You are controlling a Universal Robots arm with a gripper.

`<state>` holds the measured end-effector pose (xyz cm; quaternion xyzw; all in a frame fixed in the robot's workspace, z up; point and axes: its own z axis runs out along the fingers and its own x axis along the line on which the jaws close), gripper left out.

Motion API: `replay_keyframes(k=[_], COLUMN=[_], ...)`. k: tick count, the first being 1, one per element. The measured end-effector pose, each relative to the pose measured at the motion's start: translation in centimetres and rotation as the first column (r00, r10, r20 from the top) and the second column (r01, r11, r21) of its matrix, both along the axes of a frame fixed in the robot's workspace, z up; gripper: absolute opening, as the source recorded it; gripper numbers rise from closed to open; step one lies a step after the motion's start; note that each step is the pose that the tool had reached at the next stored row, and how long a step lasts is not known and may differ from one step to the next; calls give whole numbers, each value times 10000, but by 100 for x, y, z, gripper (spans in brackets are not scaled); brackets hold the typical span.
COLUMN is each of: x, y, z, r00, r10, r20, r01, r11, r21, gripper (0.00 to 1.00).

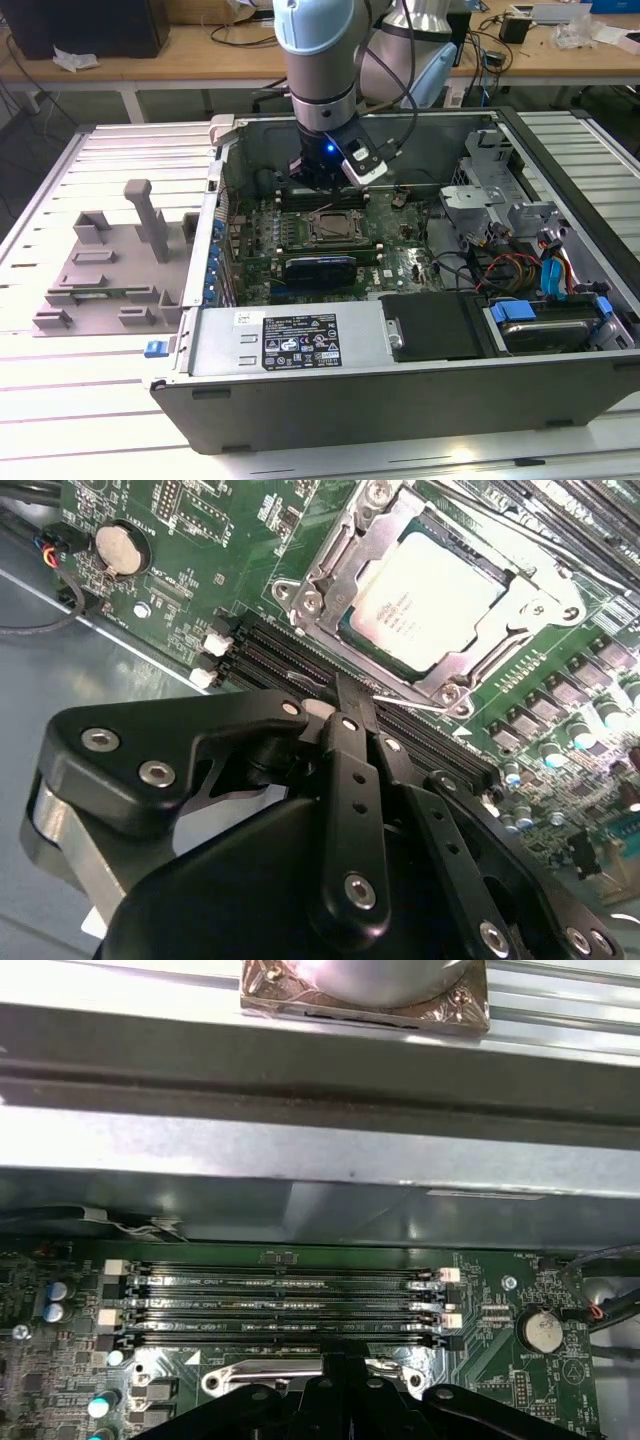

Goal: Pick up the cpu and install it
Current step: 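Install the first cpu locking lever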

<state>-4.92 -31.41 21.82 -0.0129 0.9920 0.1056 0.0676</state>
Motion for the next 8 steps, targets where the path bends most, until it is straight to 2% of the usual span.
replay_keyframes(k=[4, 8], x=[-7, -37], y=[0, 9], z=[-3, -25], r00=[10000, 9996], r10=[-10, -274], r20=[2, 12], r01=[10, 274], r11=[10000, 9996], r21=[-1, -1], gripper=[11, 11])
